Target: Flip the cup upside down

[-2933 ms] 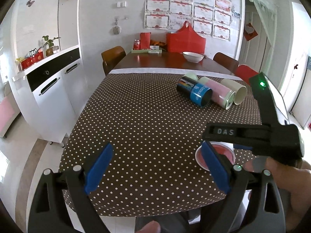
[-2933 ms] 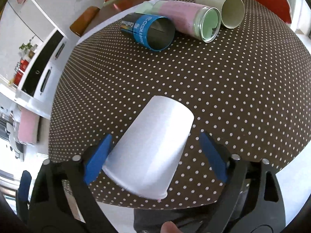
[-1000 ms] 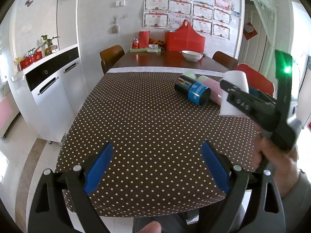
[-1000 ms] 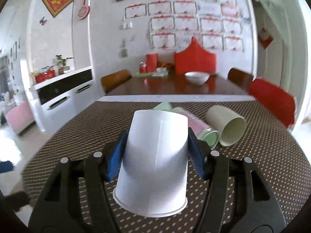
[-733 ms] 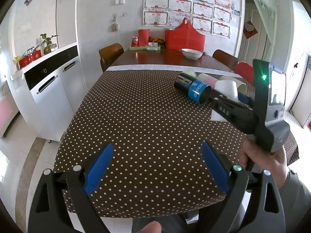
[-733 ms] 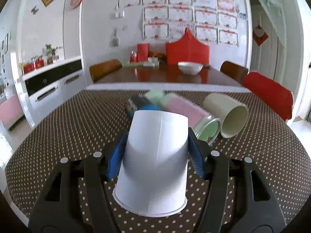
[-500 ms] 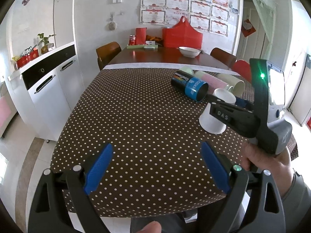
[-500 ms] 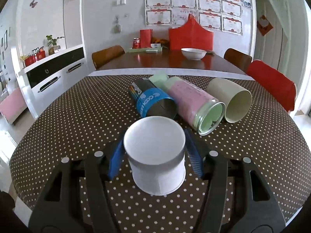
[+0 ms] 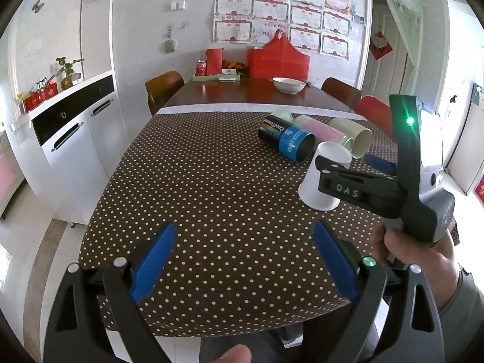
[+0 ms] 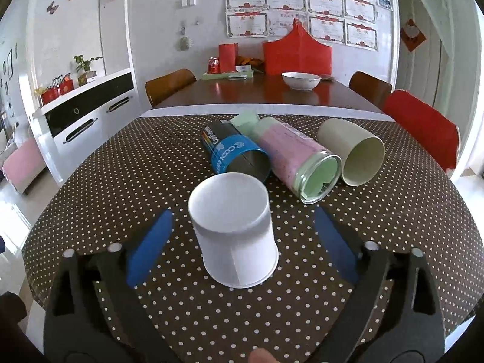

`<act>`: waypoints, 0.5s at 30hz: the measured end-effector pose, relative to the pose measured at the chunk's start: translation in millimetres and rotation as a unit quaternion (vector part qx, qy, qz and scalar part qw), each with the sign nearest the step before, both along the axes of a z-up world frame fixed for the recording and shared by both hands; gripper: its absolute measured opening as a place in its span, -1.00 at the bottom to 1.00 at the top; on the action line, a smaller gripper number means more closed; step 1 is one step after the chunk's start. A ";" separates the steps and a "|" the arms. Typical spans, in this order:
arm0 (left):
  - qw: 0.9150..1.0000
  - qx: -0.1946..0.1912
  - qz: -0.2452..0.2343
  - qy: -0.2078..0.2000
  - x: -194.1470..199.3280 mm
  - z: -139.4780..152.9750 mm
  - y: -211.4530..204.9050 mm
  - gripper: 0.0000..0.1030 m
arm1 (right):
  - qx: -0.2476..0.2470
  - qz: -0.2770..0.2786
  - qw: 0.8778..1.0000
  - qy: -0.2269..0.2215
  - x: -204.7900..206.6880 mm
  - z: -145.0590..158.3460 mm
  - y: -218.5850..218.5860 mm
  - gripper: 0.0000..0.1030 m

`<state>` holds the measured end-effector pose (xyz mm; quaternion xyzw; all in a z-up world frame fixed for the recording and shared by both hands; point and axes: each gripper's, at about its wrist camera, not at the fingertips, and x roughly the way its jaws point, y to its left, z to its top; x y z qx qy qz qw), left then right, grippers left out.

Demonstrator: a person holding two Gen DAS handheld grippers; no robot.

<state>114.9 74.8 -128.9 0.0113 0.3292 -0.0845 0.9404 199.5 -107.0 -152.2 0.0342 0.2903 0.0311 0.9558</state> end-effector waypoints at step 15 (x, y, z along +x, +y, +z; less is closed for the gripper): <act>0.999 -0.008 -0.006 -0.051 -33.6 38.9 -14.3 0.76 | 0.019 -0.005 0.998 -0.058 -56.5 48.2 -22.3 0.88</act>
